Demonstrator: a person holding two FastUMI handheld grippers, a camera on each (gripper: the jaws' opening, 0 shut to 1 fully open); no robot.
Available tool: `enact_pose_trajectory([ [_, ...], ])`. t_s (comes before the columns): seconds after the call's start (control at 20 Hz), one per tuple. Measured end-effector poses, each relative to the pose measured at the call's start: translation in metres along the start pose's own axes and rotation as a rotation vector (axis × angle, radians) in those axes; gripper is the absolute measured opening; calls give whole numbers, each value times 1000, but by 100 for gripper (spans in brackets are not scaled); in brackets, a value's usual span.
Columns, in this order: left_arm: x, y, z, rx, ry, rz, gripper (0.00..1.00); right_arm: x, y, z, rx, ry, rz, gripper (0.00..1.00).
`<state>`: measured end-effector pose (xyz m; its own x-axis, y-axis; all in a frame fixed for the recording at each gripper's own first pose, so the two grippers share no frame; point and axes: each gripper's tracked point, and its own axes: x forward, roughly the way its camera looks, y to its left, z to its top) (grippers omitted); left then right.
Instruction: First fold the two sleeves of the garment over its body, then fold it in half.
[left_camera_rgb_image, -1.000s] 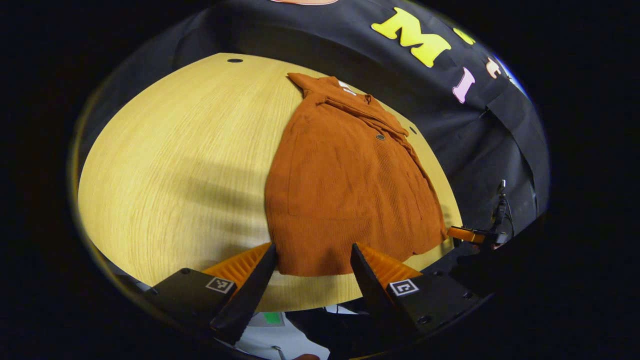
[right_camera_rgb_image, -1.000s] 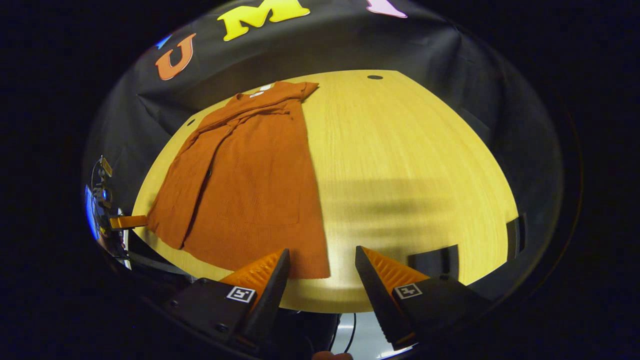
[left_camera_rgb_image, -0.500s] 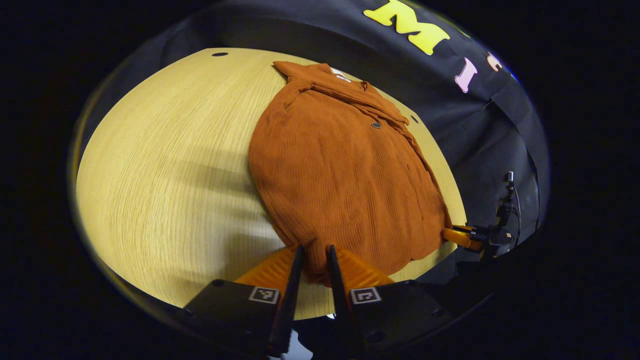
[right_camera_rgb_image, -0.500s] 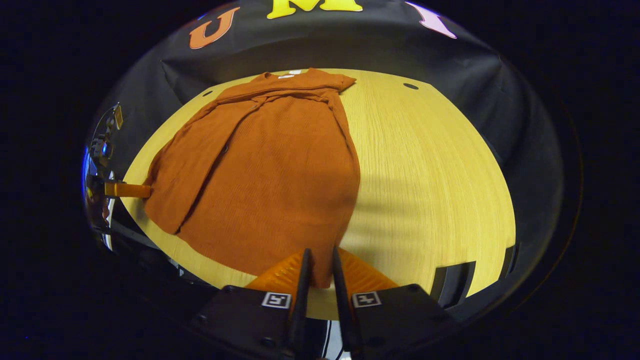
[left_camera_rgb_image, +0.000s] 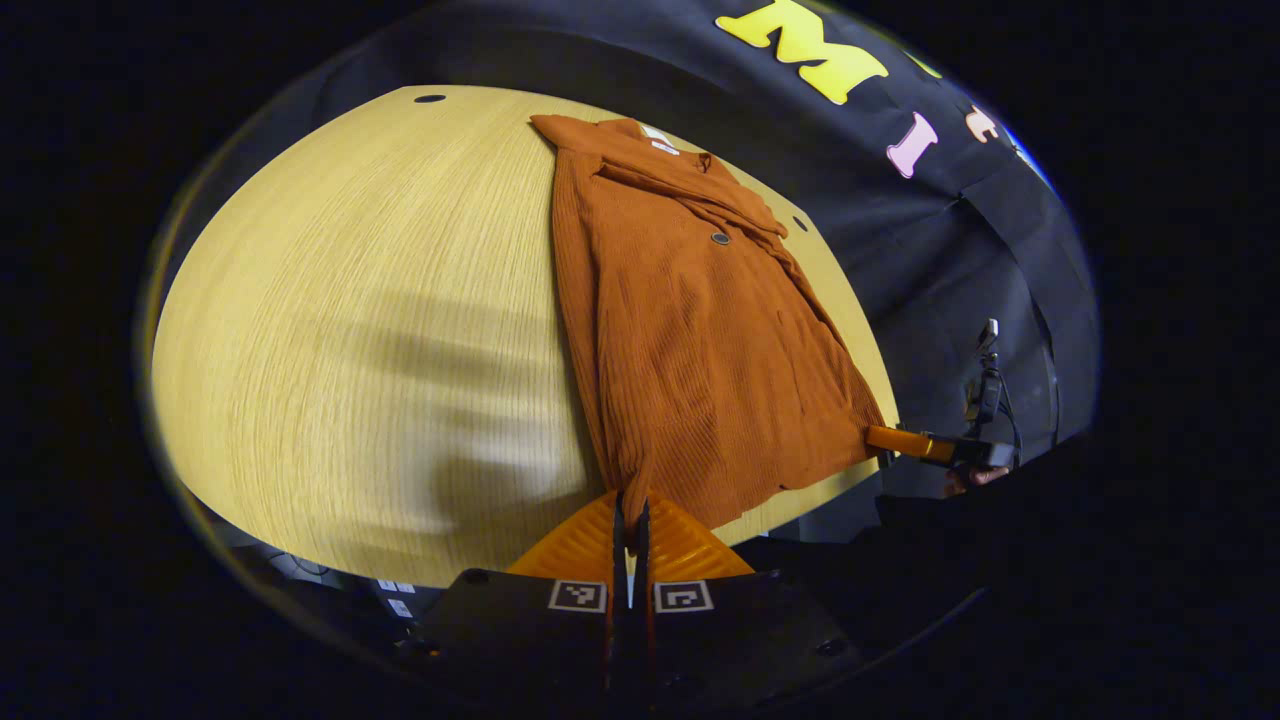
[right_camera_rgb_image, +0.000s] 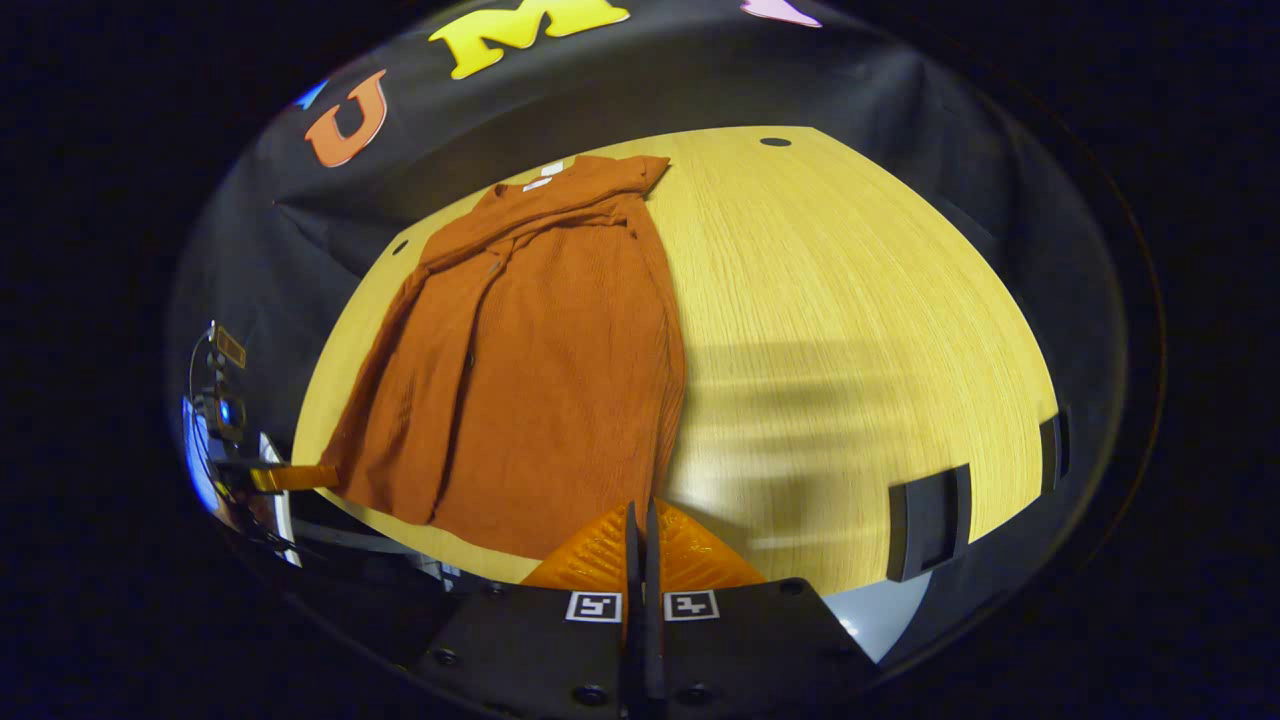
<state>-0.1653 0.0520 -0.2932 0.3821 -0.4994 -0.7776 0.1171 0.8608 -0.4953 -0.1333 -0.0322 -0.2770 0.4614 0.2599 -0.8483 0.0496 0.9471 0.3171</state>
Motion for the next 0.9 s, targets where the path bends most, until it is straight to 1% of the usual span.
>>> enact_pose_trajectory([
  [0.15, -34, -14, -7, 15, -9, -66, 4, -25, 8, 21, 43, -7, 38, 1],
  [0.25, -65, -25, -11, 54, -17, -112, 4, -42, 21, 48, 88, -23, 75, 1],
  [0.4, -109, -34, 16, 110, -107, -118, 3, -70, 37, 105, 86, -75, 116, 0],
  [0.55, -138, -57, 70, 215, -212, -114, 3, -88, 49, 164, 73, -153, 142, 0],
  [0.6, -143, -63, 92, 258, -241, -105, 3, -93, 54, 189, 80, -188, 160, 1],
  [0.7, -144, -72, 132, 306, -294, -111, 3, -102, 66, 234, 76, -238, 191, 0],
  [0.75, -140, -76, 151, 315, -316, -117, 3, -99, 70, 257, 64, -249, 196, 0],
  [0.9, -121, -80, 222, 300, -369, -97, 3, -85, 93, 325, 4, -275, 229, 0],
])
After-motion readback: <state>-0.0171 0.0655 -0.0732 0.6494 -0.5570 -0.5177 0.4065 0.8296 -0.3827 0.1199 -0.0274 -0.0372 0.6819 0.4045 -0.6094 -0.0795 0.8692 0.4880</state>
